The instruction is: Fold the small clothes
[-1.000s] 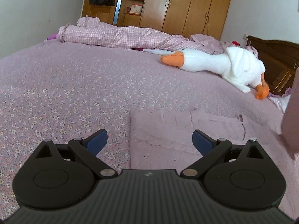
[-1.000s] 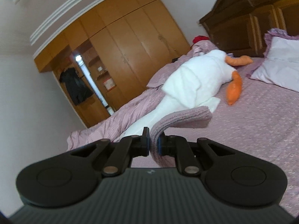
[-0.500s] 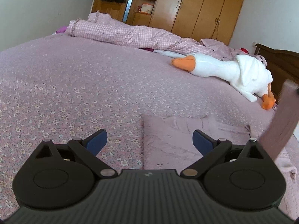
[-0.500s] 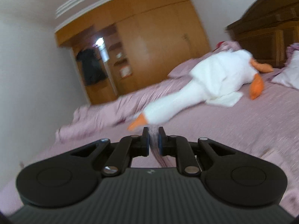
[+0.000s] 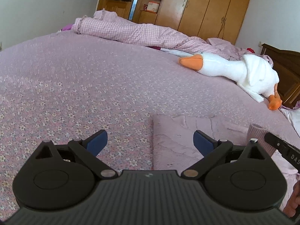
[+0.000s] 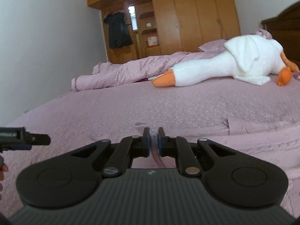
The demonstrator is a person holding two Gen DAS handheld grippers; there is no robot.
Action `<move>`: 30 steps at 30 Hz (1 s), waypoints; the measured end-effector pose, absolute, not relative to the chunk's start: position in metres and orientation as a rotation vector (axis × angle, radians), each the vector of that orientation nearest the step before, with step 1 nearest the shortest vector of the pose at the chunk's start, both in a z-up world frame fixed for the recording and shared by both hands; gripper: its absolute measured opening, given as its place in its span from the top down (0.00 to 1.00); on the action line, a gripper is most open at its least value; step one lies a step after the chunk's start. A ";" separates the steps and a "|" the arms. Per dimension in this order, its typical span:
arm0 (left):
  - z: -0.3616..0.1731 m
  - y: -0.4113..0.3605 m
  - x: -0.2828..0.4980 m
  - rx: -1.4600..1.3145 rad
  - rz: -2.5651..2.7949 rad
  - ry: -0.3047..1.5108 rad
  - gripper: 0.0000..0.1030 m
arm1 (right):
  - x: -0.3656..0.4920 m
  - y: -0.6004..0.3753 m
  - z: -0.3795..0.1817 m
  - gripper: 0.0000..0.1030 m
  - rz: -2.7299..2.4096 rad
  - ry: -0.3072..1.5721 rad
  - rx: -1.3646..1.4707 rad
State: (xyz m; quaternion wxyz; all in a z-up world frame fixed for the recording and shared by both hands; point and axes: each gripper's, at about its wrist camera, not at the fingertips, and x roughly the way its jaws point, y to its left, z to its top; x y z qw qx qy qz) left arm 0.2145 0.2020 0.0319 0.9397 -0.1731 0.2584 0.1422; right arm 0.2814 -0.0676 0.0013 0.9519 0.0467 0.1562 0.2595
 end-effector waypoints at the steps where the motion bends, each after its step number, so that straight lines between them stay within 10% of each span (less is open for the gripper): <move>1: 0.032 0.201 0.216 -0.351 0.289 0.531 0.02 | 0.280 -0.065 0.003 0.89 0.535 0.306 0.071; 20: 0.035 0.201 0.213 -0.328 0.297 0.521 0.02 | 0.289 -0.152 0.138 0.89 0.485 0.116 0.009; 30: 0.035 0.204 0.211 -0.336 0.306 0.514 0.02 | 0.271 -0.082 0.071 0.89 0.604 0.169 0.020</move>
